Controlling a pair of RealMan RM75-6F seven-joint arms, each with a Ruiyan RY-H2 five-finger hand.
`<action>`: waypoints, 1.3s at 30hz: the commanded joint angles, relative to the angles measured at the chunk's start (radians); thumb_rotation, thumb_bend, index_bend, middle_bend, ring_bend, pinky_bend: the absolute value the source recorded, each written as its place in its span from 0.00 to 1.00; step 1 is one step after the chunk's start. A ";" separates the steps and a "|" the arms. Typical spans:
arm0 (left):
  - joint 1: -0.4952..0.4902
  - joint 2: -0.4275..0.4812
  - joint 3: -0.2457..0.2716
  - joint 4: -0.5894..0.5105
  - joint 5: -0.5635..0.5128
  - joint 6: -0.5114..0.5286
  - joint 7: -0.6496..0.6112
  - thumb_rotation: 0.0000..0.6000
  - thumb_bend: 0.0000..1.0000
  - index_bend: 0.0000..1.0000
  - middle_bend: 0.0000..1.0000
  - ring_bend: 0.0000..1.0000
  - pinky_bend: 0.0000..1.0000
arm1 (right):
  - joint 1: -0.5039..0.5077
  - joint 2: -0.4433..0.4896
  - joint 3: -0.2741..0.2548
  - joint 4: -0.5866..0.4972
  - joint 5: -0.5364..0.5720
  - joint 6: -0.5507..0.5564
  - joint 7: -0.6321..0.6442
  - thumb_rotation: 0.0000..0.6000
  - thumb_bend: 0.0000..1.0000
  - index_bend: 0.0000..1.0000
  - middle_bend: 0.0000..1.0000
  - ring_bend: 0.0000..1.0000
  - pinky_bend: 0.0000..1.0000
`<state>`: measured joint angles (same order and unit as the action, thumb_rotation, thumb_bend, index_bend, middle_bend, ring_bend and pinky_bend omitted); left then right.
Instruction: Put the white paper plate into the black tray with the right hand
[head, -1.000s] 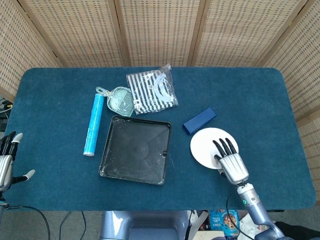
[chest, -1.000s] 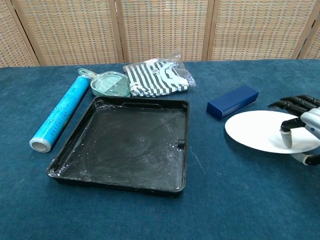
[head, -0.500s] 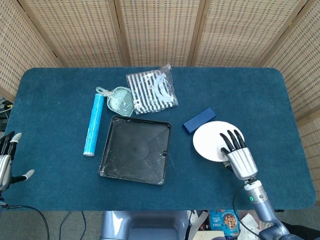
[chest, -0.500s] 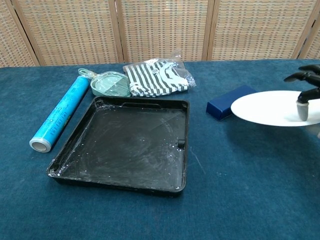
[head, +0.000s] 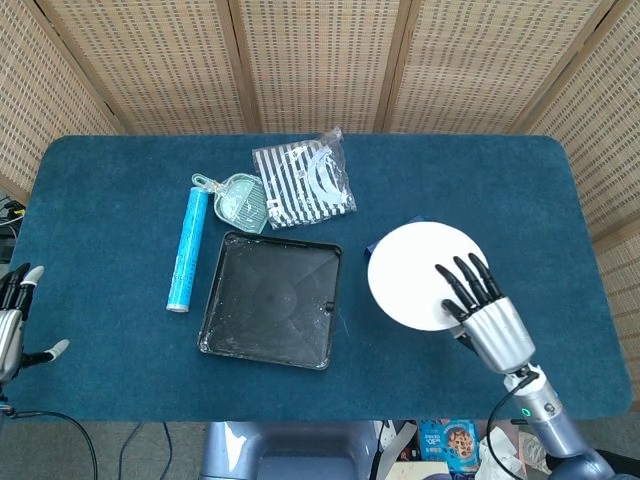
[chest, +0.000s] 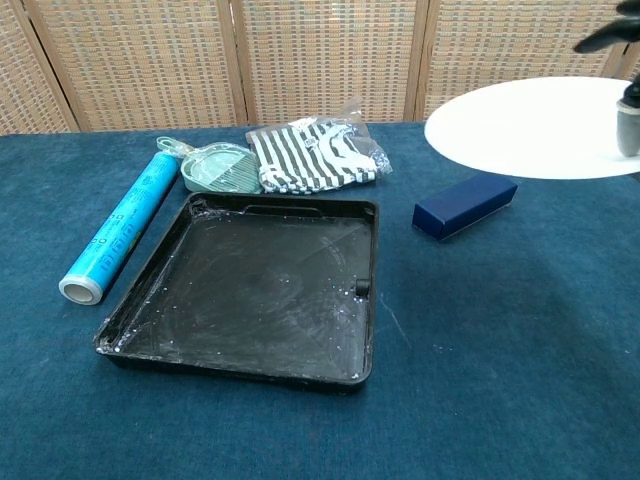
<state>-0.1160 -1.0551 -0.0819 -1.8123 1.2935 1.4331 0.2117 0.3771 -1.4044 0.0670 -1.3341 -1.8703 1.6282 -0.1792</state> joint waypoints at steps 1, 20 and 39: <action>-0.005 0.001 -0.005 0.004 -0.011 -0.010 -0.004 1.00 0.00 0.00 0.00 0.00 0.00 | 0.121 0.020 0.034 -0.099 -0.056 -0.150 -0.100 1.00 0.51 0.66 0.14 0.00 0.04; -0.037 -0.011 -0.040 0.043 -0.116 -0.071 0.000 1.00 0.00 0.00 0.00 0.00 0.00 | 0.518 -0.241 0.091 0.051 -0.026 -0.632 -0.124 1.00 0.51 0.66 0.14 0.00 0.07; -0.058 -0.017 -0.051 0.061 -0.175 -0.109 0.011 1.00 0.00 0.00 0.00 0.00 0.00 | 0.576 -0.337 0.133 0.125 0.169 -0.772 -0.325 1.00 0.00 0.00 0.00 0.00 0.00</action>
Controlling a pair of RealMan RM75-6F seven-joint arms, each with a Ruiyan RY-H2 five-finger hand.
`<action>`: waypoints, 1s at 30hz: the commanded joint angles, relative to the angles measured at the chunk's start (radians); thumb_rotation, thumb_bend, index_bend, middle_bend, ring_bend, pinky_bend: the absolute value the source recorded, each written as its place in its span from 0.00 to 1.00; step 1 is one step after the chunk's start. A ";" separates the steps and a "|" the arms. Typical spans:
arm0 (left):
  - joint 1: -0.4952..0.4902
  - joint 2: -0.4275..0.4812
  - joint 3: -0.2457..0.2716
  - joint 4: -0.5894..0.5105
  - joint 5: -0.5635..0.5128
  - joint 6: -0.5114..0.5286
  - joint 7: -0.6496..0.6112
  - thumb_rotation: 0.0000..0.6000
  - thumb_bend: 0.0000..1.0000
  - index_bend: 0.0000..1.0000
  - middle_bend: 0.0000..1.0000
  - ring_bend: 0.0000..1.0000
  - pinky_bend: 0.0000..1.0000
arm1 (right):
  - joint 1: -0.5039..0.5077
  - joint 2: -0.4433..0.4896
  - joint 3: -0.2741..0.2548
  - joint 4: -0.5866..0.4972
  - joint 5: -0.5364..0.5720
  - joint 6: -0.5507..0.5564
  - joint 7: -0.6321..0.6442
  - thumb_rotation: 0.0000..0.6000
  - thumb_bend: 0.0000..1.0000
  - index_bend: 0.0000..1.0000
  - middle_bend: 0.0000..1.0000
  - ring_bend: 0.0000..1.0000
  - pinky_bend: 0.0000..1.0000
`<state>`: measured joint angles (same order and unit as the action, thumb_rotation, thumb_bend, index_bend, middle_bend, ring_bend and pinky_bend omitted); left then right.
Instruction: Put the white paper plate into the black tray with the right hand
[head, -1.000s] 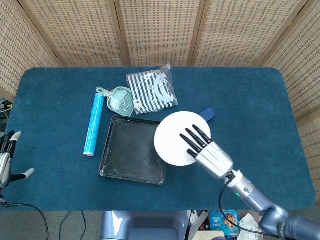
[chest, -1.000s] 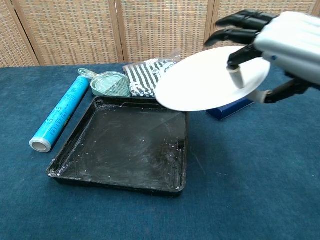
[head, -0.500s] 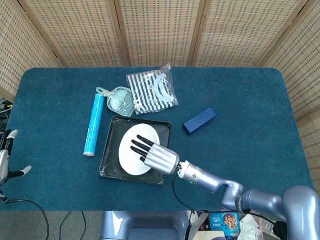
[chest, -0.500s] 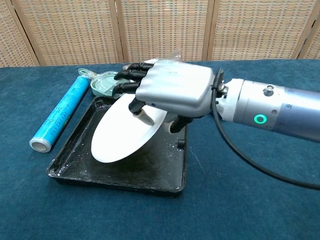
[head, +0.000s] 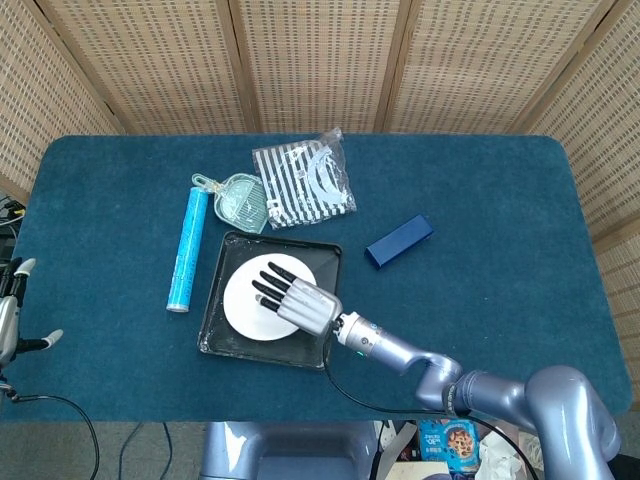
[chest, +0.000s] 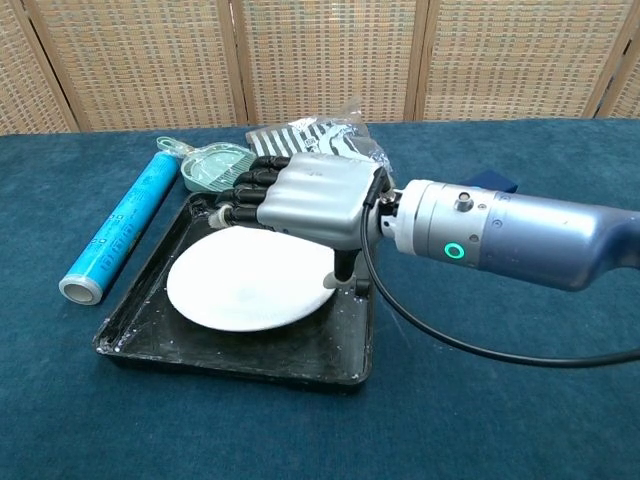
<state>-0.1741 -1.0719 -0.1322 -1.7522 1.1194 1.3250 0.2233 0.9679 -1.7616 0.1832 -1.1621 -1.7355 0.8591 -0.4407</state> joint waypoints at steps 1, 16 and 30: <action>-0.001 0.000 -0.001 0.001 -0.003 -0.002 -0.001 1.00 0.00 0.00 0.00 0.00 0.00 | -0.020 0.032 0.018 -0.063 0.036 0.006 -0.076 1.00 0.00 0.00 0.00 0.00 0.00; 0.021 -0.012 0.034 -0.009 0.092 0.058 0.003 1.00 0.00 0.00 0.00 0.00 0.00 | -0.342 0.404 -0.058 -0.286 0.100 0.361 -0.037 1.00 0.00 0.00 0.00 0.00 0.00; 0.069 -0.082 0.082 0.051 0.276 0.189 -0.017 1.00 0.00 0.00 0.00 0.00 0.00 | -0.760 0.494 -0.141 -0.404 0.258 0.772 0.249 1.00 0.00 0.00 0.00 0.00 0.00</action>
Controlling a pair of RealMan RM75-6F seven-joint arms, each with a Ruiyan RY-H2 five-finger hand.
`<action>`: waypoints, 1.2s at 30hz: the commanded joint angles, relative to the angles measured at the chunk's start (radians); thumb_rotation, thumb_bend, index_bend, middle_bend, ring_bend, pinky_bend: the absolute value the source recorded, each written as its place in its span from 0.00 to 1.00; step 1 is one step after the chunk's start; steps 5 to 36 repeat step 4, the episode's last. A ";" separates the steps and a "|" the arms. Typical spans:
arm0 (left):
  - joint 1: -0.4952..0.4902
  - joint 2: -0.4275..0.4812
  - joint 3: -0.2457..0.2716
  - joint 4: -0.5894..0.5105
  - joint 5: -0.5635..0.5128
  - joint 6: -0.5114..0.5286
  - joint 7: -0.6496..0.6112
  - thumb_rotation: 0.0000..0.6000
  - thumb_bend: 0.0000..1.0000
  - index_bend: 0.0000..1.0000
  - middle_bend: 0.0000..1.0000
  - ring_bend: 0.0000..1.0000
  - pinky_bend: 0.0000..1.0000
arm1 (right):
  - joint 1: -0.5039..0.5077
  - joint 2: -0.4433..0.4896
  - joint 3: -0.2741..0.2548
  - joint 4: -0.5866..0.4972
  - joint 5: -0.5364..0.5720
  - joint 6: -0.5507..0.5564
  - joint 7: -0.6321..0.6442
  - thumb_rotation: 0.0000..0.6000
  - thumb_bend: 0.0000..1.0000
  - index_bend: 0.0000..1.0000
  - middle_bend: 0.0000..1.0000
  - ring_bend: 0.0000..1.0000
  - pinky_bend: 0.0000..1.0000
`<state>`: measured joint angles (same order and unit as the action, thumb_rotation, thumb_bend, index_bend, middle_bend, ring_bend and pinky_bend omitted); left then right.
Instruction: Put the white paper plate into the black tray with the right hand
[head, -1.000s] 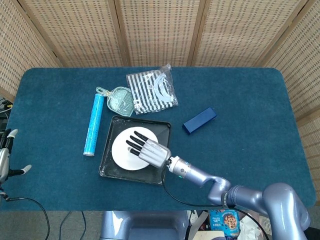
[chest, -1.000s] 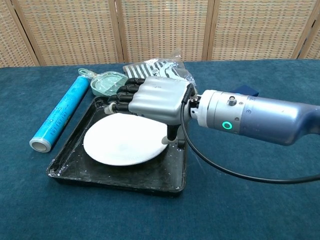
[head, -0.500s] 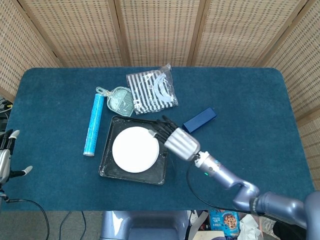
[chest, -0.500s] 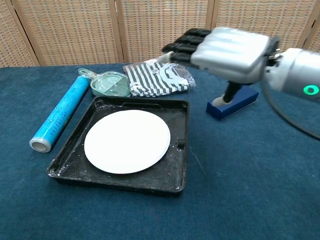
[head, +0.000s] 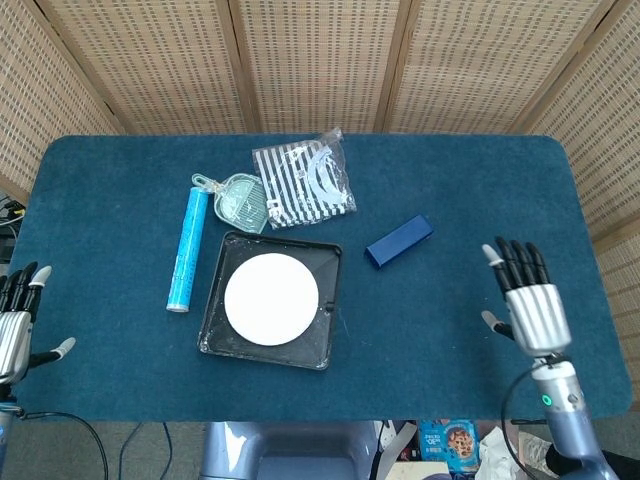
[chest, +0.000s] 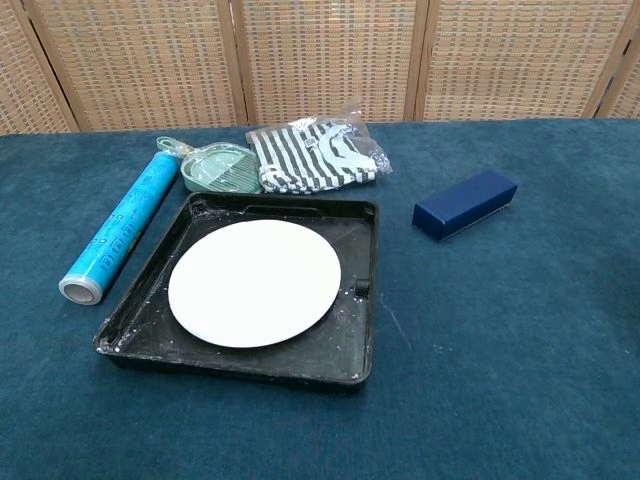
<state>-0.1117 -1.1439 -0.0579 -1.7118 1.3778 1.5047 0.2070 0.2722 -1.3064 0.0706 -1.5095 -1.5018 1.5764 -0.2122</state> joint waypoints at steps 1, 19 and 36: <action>0.008 -0.013 0.011 0.014 0.025 0.012 0.000 1.00 0.00 0.00 0.00 0.00 0.00 | -0.076 0.048 -0.032 -0.066 0.023 0.065 0.019 1.00 0.00 0.00 0.00 0.00 0.00; 0.010 -0.020 0.019 0.022 0.050 0.018 0.001 1.00 0.00 0.00 0.00 0.00 0.00 | -0.097 0.066 -0.038 -0.081 0.018 0.076 0.018 1.00 0.00 0.00 0.00 0.00 0.00; 0.010 -0.020 0.019 0.022 0.050 0.018 0.001 1.00 0.00 0.00 0.00 0.00 0.00 | -0.097 0.066 -0.038 -0.081 0.018 0.076 0.018 1.00 0.00 0.00 0.00 0.00 0.00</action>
